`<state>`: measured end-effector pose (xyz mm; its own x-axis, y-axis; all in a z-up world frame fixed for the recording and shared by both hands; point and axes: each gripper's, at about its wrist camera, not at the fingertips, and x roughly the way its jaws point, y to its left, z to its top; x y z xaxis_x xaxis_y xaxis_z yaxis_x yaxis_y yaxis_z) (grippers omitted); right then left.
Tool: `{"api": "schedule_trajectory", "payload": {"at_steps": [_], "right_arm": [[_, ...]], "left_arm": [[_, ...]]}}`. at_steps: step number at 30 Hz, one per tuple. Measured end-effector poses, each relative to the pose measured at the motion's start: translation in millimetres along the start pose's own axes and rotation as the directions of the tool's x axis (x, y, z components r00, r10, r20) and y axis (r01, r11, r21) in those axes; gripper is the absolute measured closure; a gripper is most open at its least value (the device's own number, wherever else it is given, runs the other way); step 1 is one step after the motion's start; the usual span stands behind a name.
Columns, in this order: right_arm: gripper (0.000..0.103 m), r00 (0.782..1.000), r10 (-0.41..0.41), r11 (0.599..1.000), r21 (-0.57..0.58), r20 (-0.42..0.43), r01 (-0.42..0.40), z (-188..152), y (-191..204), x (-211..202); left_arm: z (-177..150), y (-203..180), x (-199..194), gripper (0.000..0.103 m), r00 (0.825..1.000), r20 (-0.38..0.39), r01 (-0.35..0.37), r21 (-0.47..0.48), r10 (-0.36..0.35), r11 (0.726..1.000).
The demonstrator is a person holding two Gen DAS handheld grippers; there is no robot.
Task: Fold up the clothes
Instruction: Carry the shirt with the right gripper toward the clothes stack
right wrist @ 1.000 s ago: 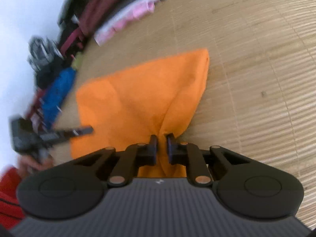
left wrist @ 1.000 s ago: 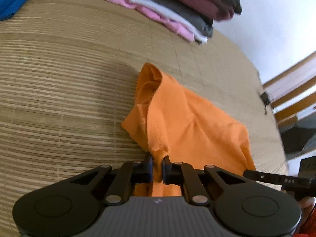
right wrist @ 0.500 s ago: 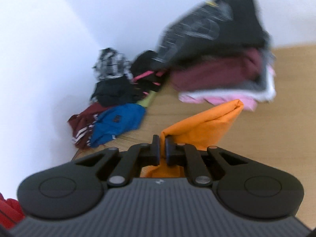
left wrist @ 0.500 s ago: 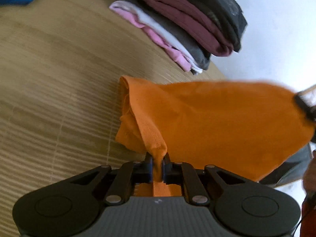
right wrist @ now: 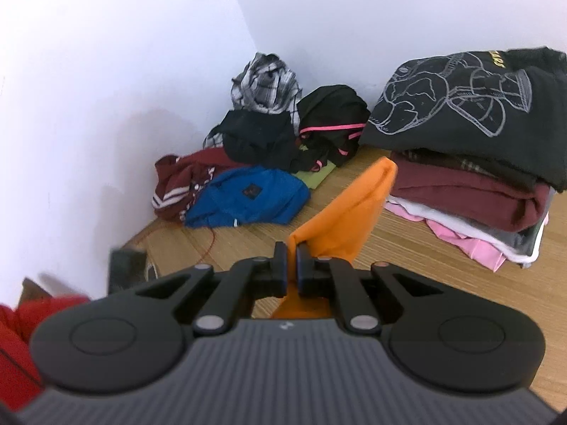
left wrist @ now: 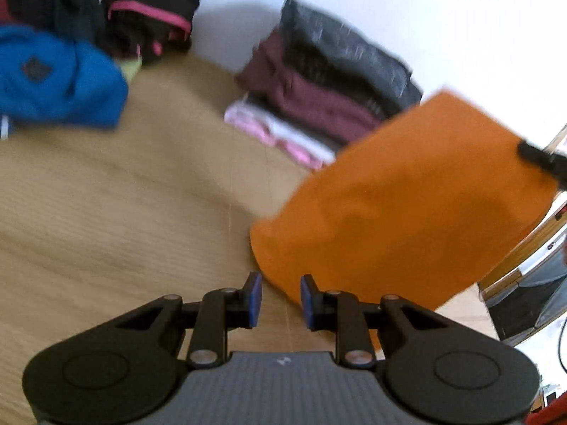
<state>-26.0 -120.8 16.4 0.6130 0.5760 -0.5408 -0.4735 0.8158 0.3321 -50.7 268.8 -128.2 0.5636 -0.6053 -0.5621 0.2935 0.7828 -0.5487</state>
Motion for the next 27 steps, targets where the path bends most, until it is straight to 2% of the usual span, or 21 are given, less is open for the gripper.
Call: {"api": "schedule_trajectory", "payload": {"at_steps": [3, 5, 9, 13, 18, 21, 24, 27], "right_arm": [[0.094, 0.999, 0.006, 1.000, -0.020, -0.052, -0.007, 8, 5, 9], [0.094, 0.995, 0.009, 0.997, -0.077, -0.097, -0.017, 15, 16, 23], [0.094, 0.989, 0.034, 0.990, -0.131, -0.143, -0.053, 39, 30, 52], [0.094, 0.992, 0.028, 0.987, -0.153, -0.119, -0.047, 91, 33, 82], [0.094, 1.000, 0.012, 0.986, -0.167, 0.006, -0.011, 176, 35, 98], [0.094, 0.993, -0.023, 0.985, -0.165, 0.118, 0.043, 230, 28, 94], [0.094, 0.970, -0.103, 0.990, -0.073, 0.221, 0.122, 269, -3, 83], [0.094, 0.931, -0.210, 0.978, 0.066, 0.297, 0.200, 293, -50, 71]], "left_arm": [[10, 1, 3, 0.076, 1.000, 0.019, 0.003, 0.023, -0.003, 1.000], [6, 3, 14, 0.076, 1.000, -0.001, 0.017, -0.006, -0.017, 1.000], [-29, 8, 38, 0.076, 0.996, -0.068, 0.049, -0.084, -0.055, 0.995], [-68, 6, 52, 0.076, 0.983, -0.152, 0.083, -0.144, -0.105, 0.986], [-92, 4, 54, 0.077, 0.965, -0.211, 0.123, -0.173, -0.159, 0.977], [-90, 6, 51, 0.077, 0.965, -0.216, 0.116, -0.165, -0.151, 0.979], [-85, 13, 46, 0.077, 0.969, -0.199, 0.109, -0.186, -0.147, 0.976], [-82, 21, 40, 0.077, 0.975, -0.171, 0.099, -0.222, -0.139, 0.970]]}}
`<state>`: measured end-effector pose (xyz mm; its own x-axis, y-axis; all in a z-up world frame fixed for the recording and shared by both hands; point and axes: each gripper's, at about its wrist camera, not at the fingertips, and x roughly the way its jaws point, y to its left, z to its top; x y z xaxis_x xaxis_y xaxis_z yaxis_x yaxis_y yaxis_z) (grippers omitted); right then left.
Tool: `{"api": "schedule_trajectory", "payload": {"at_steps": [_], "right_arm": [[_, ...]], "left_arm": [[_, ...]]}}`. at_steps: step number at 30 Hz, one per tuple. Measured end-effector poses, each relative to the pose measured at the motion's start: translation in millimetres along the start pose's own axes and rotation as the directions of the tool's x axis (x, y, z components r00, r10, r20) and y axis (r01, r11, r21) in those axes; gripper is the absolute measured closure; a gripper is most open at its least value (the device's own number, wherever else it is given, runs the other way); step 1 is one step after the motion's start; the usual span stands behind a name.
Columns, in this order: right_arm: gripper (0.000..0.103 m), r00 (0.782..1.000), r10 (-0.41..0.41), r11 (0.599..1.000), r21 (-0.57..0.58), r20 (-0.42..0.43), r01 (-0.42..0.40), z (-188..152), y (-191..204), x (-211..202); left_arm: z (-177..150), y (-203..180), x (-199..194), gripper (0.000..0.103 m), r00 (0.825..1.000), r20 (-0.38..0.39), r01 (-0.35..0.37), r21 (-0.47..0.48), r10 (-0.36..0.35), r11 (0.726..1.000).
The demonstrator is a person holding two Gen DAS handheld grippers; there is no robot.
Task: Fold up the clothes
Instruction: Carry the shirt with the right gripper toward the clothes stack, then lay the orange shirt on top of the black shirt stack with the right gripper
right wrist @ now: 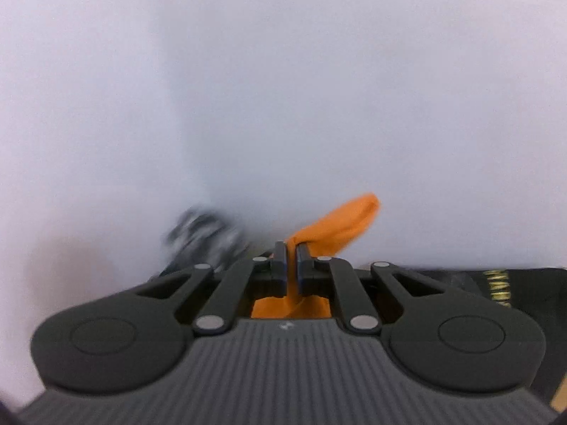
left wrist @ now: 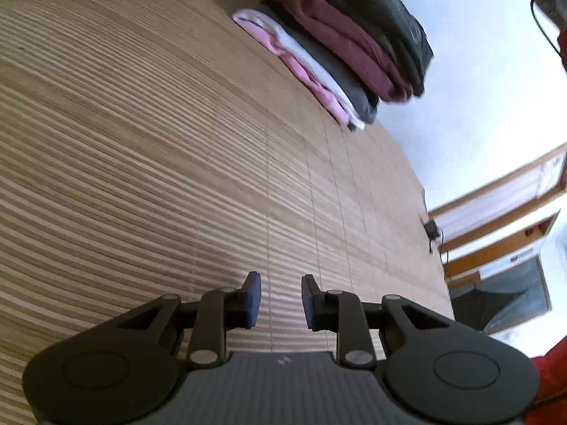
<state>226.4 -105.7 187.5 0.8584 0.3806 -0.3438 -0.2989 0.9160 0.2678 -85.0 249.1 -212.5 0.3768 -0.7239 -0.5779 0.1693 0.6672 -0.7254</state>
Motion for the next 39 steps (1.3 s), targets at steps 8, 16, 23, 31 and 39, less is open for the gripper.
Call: {"api": "schedule_trajectory", "payload": {"at_steps": [8, 16, 23, 31, 39], "right_arm": [[0.093, 0.940, -0.329, 0.900, 0.270, -0.092, 0.342, -57, -179, 13], [0.024, 0.951, -0.296, 0.852, 0.475, 0.094, 0.219, -127, -264, -39], [0.022, 0.999, -0.036, 0.848, 0.530, 0.003, 0.029, -138, -271, -9], [0.024, 0.990, -0.041, 0.818, 0.564, -0.135, 0.111, -127, -262, 25], [0.085, 0.938, -0.128, 0.941, 0.259, -0.322, 0.218, -95, -227, 48]], "left_arm": [[5, -1, 7, 0.077, 1.000, -0.014, -0.028, -0.042, 0.028, 0.999], [30, -29, 11, 0.077, 0.997, -0.003, -0.079, 0.148, 0.081, 0.986], [127, -71, -5, 0.073, 0.986, 0.154, -0.116, 0.350, 0.066, 0.930], [154, -121, -6, 0.067, 0.976, 0.217, -0.126, 0.522, 0.012, 0.844], [123, -111, 18, 0.068, 0.977, 0.208, -0.127, 0.427, 0.040, 0.895]]}}
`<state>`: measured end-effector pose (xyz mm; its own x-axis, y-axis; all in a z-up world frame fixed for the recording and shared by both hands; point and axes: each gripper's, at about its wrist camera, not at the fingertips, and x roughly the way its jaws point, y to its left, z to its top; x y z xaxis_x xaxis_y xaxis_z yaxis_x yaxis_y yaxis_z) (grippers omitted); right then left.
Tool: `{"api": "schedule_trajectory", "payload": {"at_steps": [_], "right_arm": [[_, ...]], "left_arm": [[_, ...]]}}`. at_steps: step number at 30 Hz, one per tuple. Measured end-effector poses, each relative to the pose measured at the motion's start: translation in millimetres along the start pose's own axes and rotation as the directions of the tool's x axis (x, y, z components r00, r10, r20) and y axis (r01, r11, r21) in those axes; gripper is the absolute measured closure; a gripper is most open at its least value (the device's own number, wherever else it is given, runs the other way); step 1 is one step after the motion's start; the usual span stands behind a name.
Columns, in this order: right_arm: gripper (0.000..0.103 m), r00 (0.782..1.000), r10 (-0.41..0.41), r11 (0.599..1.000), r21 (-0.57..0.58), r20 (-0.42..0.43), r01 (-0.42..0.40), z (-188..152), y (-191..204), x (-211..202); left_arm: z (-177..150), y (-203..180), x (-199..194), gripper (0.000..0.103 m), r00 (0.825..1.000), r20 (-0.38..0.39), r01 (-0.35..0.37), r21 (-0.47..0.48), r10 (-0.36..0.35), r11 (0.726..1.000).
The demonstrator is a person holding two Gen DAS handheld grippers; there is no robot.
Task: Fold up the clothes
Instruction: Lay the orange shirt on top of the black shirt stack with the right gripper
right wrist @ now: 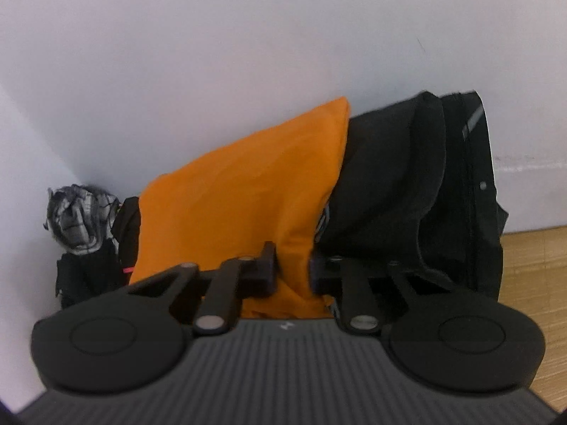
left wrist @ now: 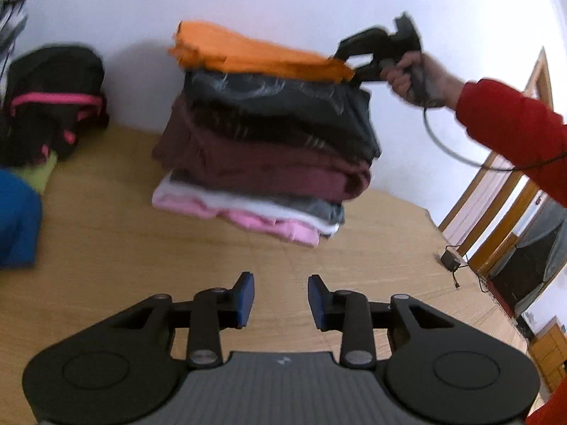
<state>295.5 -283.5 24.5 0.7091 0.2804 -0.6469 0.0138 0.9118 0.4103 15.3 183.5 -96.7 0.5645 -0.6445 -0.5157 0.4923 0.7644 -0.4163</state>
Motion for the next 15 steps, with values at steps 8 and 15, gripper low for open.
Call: {"api": "schedule_trajectory", "payload": {"at_steps": [8, 15], "right_arm": [[0.093, 0.992, -0.006, 1.000, 0.015, 0.127, 0.004, 15, -17, -28], [0.098, 0.994, -0.009, 1.000, 0.011, 0.106, 0.008, 4, -30, -39]], "left_arm": [[-15, 11, 6, 0.068, 0.999, -0.034, -0.002, -0.068, 0.000, 0.998], [-18, 9, 14, 0.068, 0.997, -0.079, 0.012, -0.080, -0.018, 0.997]]}}
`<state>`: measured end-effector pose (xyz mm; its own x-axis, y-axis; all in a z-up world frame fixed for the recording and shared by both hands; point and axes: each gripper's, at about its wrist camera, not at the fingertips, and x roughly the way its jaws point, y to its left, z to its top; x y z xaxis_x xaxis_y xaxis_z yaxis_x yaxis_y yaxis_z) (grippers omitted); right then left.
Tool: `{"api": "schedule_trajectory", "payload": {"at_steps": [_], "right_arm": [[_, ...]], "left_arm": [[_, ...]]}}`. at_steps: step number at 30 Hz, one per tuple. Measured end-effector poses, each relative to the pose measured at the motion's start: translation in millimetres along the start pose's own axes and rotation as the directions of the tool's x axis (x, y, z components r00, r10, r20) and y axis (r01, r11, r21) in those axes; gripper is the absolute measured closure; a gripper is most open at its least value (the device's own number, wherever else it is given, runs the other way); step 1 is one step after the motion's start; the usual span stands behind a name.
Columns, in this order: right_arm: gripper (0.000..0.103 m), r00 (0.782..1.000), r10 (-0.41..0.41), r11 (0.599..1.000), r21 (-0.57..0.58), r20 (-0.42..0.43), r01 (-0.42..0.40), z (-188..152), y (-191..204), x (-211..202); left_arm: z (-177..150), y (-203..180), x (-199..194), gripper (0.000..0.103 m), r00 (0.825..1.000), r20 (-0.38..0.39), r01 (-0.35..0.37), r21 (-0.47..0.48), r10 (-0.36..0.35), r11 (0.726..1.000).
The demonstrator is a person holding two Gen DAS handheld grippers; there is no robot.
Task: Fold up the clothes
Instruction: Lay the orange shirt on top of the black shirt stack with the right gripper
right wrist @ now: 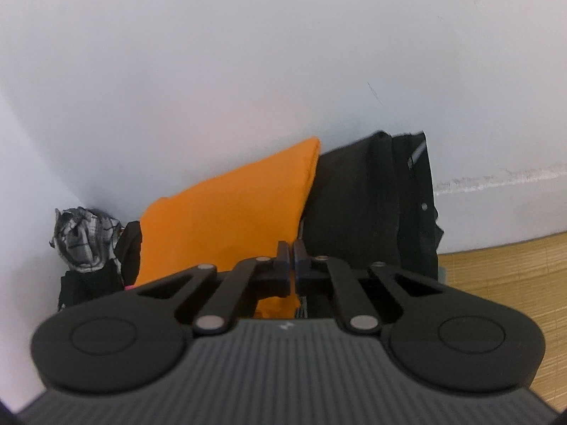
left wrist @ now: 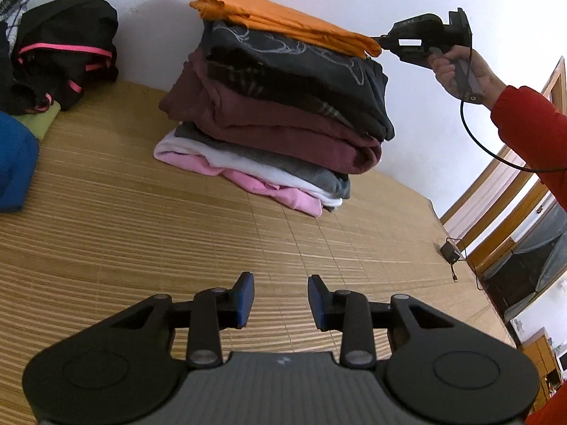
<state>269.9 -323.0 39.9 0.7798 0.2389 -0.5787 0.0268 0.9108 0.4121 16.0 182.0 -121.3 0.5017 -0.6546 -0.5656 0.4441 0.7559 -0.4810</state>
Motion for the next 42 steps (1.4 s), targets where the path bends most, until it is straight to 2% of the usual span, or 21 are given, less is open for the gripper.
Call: {"api": "schedule_trajectory", "payload": {"at_steps": [4, 5, 6, 7, 8, 9, 13, 15, 19, 20, 21, 24, 26, 29, 33, 39, 42], "right_arm": [[0.093, 0.999, 0.033, 0.999, 0.016, -0.025, -0.032, 1, 2, 13], [0.089, 0.999, 0.051, 0.998, 0.025, -0.004, -0.051, 5, 0, 13], [0.072, 0.998, 0.067, 0.997, 0.033, 0.018, -0.068, 8, -3, 14], [0.060, 0.997, 0.067, 0.997, 0.030, 0.037, -0.068, 13, -4, 15], [0.041, 0.997, 0.067, 0.997, 0.023, 0.048, -0.068, 19, -5, 22], [0.036, 0.996, 0.075, 0.997, 0.017, 0.046, -0.076, 26, -5, 30], [0.037, 0.990, 0.125, 0.991, 0.060, -0.064, -0.121, 44, -10, 69], [0.036, 0.975, 0.164, 0.983, 0.102, -0.151, -0.150, 45, -12, 87], [0.037, 0.937, 0.268, 0.963, 0.065, -0.223, -0.260, 39, 2, 92], [0.040, 0.937, 0.262, 0.965, 0.043, -0.232, -0.259, 37, 4, 91], [0.054, 0.936, 0.256, 0.966, 0.023, -0.240, -0.258, 35, 6, 90], [0.083, 0.951, 0.214, 0.976, 0.006, -0.221, -0.218, 36, 1, 86], [0.092, 0.958, 0.233, 0.972, 0.050, -0.167, -0.228, 39, -8, 79], [0.093, 0.969, 0.222, 0.974, 0.058, -0.106, -0.217, 35, -11, 65], [0.093, 0.970, 0.236, 0.971, 0.053, -0.063, -0.233, 32, -7, 49], [0.093, 0.985, 0.175, 0.984, 0.029, -0.003, -0.174, 47, -1, 28], [0.093, 0.987, 0.159, 0.983, 0.092, -0.023, -0.157, 46, -15, 27]], "left_arm": [[-3, -6, 3, 0.068, 1.000, -0.022, 0.018, 0.010, -0.018, 1.000], [-5, -7, 3, 0.068, 0.999, -0.028, 0.024, 0.008, -0.023, 1.000], [-7, -8, 3, 0.068, 0.999, -0.035, 0.027, 0.001, -0.027, 1.000], [-11, -9, 4, 0.068, 0.999, -0.043, 0.025, -0.006, -0.025, 1.000], [-14, -11, 4, 0.068, 0.999, -0.051, 0.018, -0.013, -0.018, 1.000], [-18, -13, 4, 0.068, 0.998, -0.060, 0.010, -0.020, -0.012, 1.000], [-35, -16, -5, 0.068, 0.997, -0.079, -0.012, -0.071, 0.006, 0.997], [-43, -14, -8, 0.068, 0.995, -0.097, -0.033, -0.097, 0.024, 0.995], [-45, -4, -4, 0.068, 0.989, -0.126, -0.093, -0.136, 0.076, 0.986], [-42, -3, -3, 0.068, 0.989, -0.124, -0.100, -0.143, 0.082, 0.985], [-37, -3, -2, 0.068, 0.990, -0.114, -0.098, -0.145, 0.082, 0.985], [-22, -5, 0, 0.068, 0.994, -0.080, -0.084, -0.128, 0.074, 0.988], [-15, -10, 3, 0.068, 0.995, -0.070, -0.072, -0.106, 0.064, 0.992], [-13, -14, 6, 0.068, 0.996, -0.077, -0.057, -0.085, 0.051, 0.995], [-17, -13, 11, 0.068, 0.995, -0.094, -0.050, -0.088, 0.042, 0.995], [-20, -12, 8, 0.068, 0.995, -0.095, -0.039, -0.090, 0.030, 0.995], [-20, -11, 9, 0.068, 0.996, -0.089, -0.029, -0.100, 0.021, 0.995]]}}
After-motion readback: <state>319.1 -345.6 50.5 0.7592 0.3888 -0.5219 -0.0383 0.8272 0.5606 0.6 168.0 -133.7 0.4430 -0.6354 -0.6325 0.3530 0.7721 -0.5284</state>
